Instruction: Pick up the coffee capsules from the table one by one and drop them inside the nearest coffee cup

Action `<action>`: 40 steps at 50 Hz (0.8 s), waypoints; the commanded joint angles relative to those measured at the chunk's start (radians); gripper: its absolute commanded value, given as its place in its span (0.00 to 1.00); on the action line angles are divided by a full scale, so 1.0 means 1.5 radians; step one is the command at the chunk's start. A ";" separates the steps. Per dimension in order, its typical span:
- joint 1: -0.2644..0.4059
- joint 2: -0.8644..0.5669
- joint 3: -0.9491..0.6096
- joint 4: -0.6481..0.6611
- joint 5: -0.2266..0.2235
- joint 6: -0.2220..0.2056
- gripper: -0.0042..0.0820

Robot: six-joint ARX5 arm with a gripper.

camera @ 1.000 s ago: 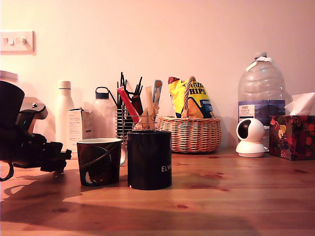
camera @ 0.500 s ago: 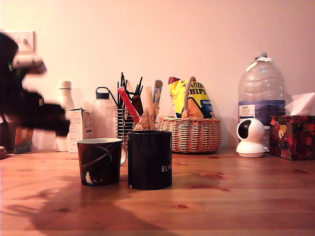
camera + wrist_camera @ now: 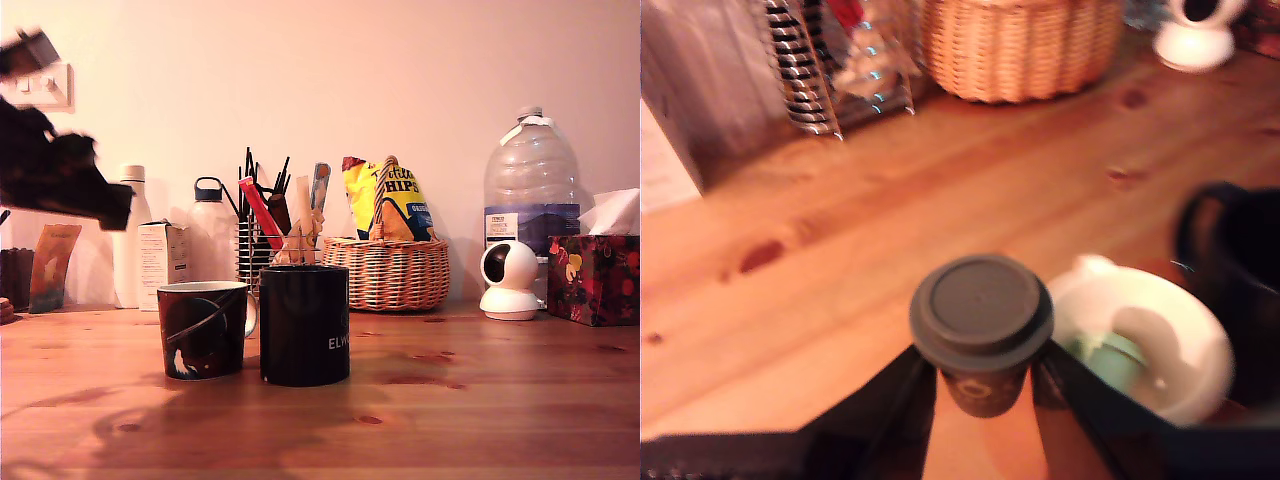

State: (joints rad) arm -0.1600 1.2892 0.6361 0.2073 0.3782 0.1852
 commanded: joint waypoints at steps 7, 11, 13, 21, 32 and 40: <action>-0.021 -0.075 -0.048 -0.031 0.005 -0.009 0.17; -0.028 -0.104 -0.071 -0.039 0.005 -0.020 0.17; -0.032 -0.117 -0.082 -0.038 0.004 -0.031 0.17; -0.055 -0.150 -0.101 -0.054 0.005 -0.047 0.17; -0.097 -0.148 -0.101 -0.069 0.004 -0.052 0.17; -0.102 -0.148 -0.101 -0.065 0.000 -0.053 0.17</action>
State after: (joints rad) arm -0.3141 1.0737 0.4953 0.0994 0.3840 0.1104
